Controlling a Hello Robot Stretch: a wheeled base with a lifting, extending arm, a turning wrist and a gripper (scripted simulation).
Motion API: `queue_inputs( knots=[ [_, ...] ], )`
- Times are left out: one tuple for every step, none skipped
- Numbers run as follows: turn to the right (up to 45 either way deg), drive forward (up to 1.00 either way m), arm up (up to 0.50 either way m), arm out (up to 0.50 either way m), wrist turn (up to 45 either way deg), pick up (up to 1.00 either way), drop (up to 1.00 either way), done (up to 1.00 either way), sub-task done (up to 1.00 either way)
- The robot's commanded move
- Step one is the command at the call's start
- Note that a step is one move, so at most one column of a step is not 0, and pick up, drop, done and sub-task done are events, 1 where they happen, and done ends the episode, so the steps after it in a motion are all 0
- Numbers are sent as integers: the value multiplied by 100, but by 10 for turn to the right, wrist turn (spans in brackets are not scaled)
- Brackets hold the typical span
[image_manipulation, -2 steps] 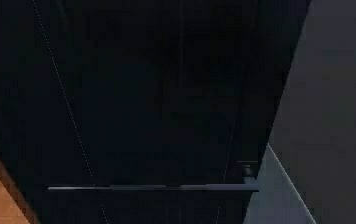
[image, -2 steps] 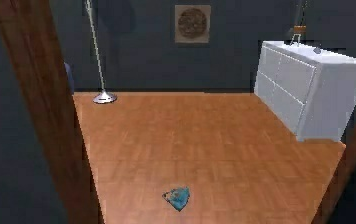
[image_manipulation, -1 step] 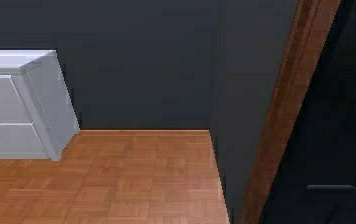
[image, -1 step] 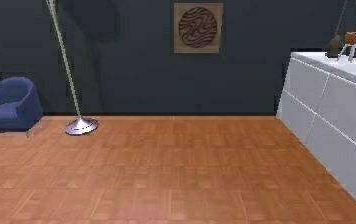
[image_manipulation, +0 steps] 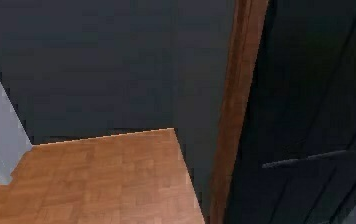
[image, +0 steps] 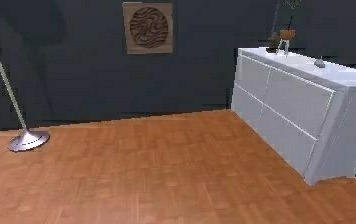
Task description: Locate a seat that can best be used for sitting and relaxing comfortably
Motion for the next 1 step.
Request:
queue_inputs(
  knots=[
    [0, 5, 0, 0, 0, 0, 0, 0, 0]
  ],
)
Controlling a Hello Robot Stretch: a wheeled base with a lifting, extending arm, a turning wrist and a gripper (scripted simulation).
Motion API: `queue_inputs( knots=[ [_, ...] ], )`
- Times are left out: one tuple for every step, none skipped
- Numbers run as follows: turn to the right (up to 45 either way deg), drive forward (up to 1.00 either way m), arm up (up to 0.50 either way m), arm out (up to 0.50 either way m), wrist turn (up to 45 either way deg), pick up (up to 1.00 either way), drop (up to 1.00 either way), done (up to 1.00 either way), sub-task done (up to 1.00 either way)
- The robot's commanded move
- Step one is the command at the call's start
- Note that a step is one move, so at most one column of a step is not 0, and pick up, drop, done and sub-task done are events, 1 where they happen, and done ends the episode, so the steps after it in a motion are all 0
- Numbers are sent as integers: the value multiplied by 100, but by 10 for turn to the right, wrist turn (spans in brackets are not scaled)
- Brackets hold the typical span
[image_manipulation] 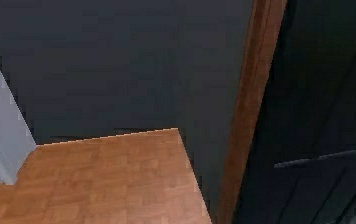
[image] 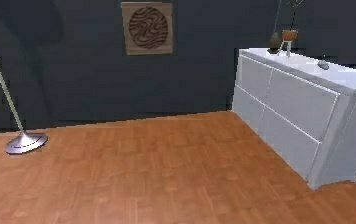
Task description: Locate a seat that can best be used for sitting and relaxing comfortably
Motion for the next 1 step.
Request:
queue_inputs(
  knots=[
    [180, 0, 0, 0, 0, 0, 0, 0, 0]
  ],
)
